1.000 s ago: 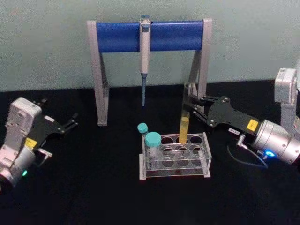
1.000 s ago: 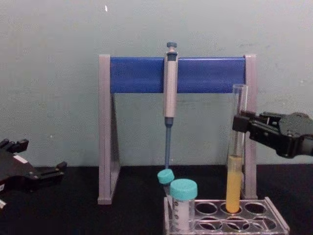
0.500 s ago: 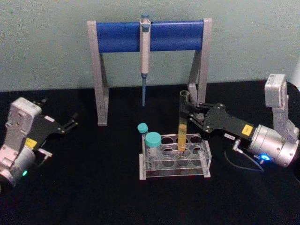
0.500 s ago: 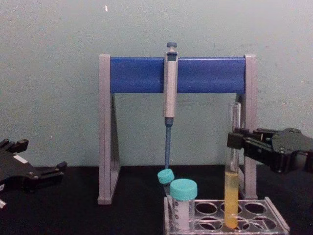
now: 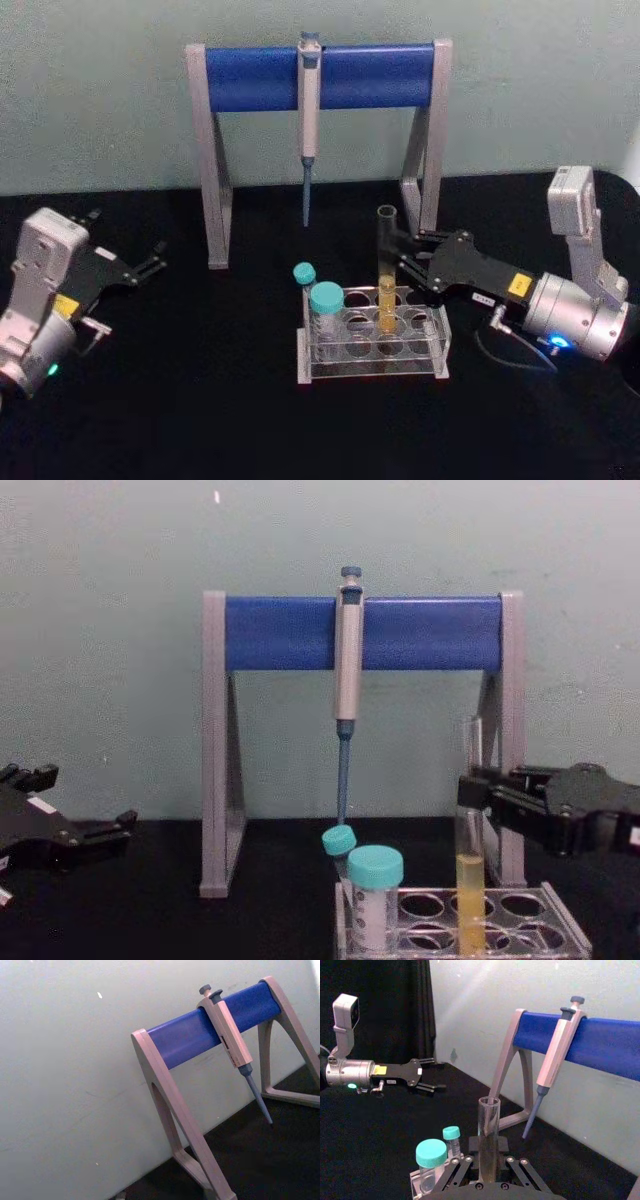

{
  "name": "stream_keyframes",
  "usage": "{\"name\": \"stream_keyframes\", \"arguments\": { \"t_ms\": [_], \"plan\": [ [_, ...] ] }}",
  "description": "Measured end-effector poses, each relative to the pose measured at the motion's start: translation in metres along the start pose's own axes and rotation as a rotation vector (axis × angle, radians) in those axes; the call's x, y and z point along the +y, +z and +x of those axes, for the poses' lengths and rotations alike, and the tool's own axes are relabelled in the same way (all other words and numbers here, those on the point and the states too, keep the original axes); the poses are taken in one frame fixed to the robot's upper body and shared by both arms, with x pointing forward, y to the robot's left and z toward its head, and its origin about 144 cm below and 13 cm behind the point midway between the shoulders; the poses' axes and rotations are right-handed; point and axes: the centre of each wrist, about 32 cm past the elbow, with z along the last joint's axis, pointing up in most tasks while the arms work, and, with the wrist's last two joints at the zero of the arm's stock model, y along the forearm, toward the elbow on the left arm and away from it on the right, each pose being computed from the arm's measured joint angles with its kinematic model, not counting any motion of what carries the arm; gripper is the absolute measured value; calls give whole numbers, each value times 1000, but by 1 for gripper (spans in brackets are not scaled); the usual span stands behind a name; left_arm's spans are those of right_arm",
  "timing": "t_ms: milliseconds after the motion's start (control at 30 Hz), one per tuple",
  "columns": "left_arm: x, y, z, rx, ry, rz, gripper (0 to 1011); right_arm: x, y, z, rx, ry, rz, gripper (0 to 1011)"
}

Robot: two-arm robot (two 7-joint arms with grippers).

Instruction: Pick up the test tube from the test tube rack, shake it, then place it back into the test tube rack.

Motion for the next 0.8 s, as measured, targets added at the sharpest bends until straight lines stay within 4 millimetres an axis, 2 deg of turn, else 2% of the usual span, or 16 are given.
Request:
{"name": "stream_keyframes", "arguments": {
  "t_ms": [800],
  "plan": [
    [0, 0, 0, 0, 0, 0, 1001, 2, -4, -1, 8, 1, -36, 211]
  ]
}}
